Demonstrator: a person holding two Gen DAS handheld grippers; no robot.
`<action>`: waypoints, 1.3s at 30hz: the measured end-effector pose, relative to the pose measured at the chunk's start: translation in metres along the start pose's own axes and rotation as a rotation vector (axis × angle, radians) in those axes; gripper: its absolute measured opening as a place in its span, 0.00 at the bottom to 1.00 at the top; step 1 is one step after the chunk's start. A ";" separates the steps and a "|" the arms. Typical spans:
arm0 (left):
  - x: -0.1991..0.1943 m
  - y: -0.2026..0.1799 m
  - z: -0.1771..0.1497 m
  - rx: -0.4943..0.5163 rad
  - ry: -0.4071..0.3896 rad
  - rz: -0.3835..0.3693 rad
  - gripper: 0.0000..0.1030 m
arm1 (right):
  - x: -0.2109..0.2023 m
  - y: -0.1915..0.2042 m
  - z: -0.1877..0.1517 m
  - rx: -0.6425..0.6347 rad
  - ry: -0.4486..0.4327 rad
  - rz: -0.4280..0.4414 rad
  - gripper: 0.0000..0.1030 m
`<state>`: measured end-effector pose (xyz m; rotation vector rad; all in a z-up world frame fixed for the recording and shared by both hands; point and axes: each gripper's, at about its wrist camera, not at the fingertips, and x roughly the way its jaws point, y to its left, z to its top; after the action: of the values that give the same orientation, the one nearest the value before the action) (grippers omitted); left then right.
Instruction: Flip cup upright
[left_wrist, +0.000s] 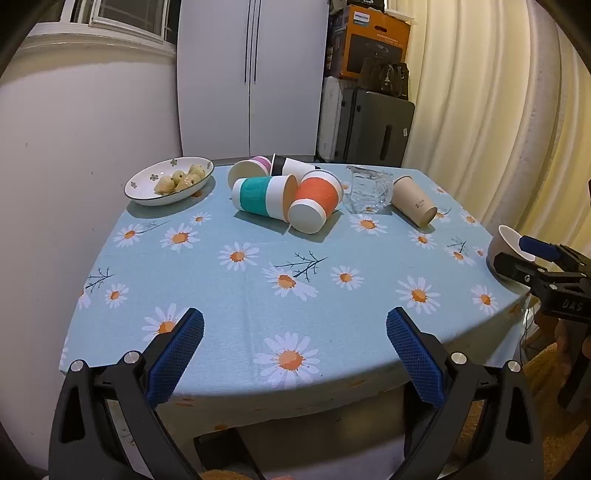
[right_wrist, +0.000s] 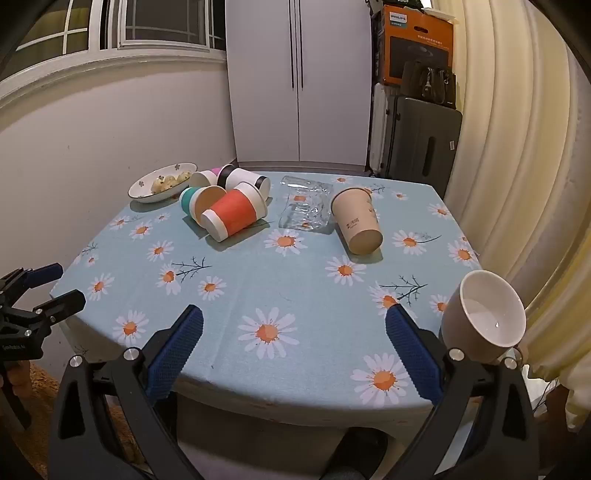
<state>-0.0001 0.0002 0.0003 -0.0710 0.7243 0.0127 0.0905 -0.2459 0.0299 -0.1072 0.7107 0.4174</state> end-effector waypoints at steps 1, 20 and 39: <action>0.000 0.000 0.000 0.000 0.000 0.000 0.94 | 0.000 0.000 0.000 -0.003 -0.002 -0.001 0.95; -0.003 -0.001 0.001 -0.006 -0.006 -0.003 0.94 | 0.005 0.004 -0.003 -0.007 0.007 0.002 0.95; -0.002 0.000 0.001 -0.014 -0.008 -0.001 0.94 | 0.009 0.005 -0.004 -0.013 0.023 0.003 0.95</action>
<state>-0.0006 0.0004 0.0026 -0.0845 0.7158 0.0171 0.0916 -0.2397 0.0212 -0.1235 0.7313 0.4245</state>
